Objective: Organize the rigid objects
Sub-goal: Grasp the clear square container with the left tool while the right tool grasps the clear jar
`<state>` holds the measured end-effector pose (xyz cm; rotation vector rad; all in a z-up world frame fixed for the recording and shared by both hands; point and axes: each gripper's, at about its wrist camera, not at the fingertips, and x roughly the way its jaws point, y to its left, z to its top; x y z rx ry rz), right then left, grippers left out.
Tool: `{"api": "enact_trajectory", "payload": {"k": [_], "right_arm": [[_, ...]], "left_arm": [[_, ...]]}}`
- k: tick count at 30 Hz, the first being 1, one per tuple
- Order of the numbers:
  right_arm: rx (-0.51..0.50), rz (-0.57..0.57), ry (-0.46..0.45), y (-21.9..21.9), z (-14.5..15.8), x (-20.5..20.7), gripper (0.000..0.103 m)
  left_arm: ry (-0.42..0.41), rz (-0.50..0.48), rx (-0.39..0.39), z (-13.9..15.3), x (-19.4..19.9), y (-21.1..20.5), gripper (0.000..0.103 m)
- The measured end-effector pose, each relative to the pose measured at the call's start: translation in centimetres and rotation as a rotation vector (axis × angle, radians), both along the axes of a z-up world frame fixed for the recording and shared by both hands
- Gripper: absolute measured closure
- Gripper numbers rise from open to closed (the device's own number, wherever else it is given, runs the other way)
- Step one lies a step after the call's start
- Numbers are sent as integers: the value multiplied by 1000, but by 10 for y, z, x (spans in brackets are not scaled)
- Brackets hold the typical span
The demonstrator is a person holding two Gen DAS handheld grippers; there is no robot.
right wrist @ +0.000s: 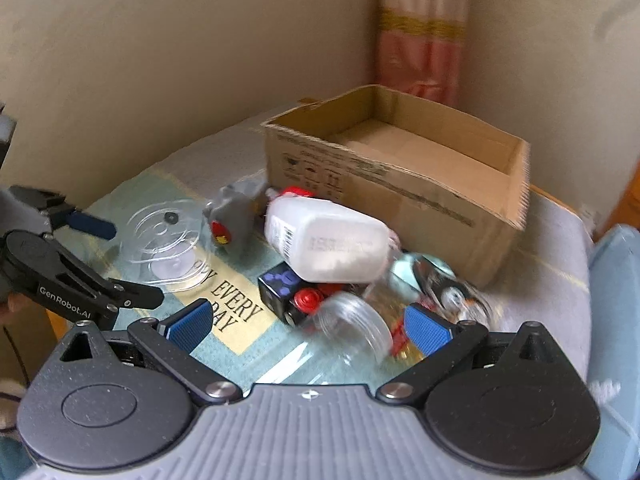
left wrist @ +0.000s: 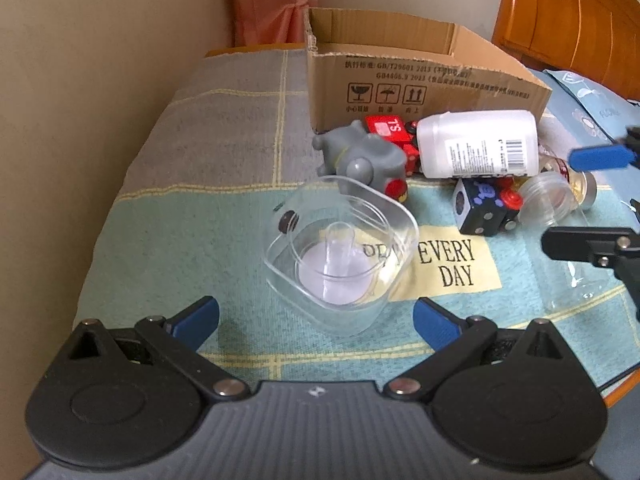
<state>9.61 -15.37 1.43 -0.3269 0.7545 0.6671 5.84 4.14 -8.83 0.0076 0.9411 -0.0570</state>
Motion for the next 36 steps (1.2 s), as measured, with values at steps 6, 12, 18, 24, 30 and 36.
{"api": "enact_trajectory", "payload": {"k": [6, 12, 18, 24, 30, 36], "right_arm": [[-63, 75, 33, 12, -7, 9, 0], [-67, 73, 105, 3, -10, 2, 0], [-75, 76, 158, -3, -12, -28, 0], [-115, 16, 120, 6, -21, -49, 0], [-157, -45, 102, 18, -38, -46, 0], [-163, -63, 104, 15, -45, -40, 0]], "left_arm": [[9, -14, 2, -3, 0, -1, 1], [7, -29, 3, -5, 0, -1, 1], [3, -41, 12, -7, 0, -1, 1], [-37, -51, 13, -10, -1, 1, 1], [-85, -101, 6, -13, -6, 5, 1], [-129, -150, 4, -16, -5, 7, 0]]}}
